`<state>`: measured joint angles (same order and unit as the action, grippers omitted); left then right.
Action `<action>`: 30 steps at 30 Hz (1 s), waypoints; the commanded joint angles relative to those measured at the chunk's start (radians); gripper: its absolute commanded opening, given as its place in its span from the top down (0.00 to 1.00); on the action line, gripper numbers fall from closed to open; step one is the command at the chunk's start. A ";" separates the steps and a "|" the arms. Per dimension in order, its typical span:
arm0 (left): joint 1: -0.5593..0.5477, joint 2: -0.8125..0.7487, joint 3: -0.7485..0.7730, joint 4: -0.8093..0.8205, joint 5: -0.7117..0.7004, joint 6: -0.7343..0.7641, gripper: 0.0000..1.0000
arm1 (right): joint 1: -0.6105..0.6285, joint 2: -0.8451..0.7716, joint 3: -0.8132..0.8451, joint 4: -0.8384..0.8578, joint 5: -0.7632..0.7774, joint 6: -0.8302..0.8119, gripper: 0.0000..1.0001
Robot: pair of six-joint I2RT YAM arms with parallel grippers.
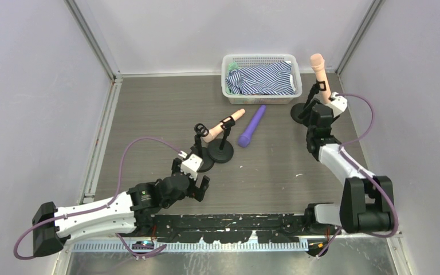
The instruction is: Attach the microphones to the stand
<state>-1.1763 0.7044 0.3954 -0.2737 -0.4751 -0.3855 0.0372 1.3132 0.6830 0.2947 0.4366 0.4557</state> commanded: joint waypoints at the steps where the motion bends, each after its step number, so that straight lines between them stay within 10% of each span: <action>1: -0.003 0.005 0.005 0.024 -0.004 0.000 0.05 | -0.002 -0.135 -0.019 -0.179 -0.147 0.156 0.33; 12: -0.002 0.013 0.006 0.027 0.004 0.002 0.05 | 0.110 -0.252 -0.025 -0.354 -0.171 0.276 0.32; 30: -0.003 0.015 0.007 0.026 0.002 0.000 0.05 | 0.431 0.127 0.161 -0.207 -0.051 0.361 0.24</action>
<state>-1.1763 0.7162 0.3954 -0.2737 -0.4740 -0.3859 0.4404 1.3895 0.7628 0.0166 0.3500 0.7822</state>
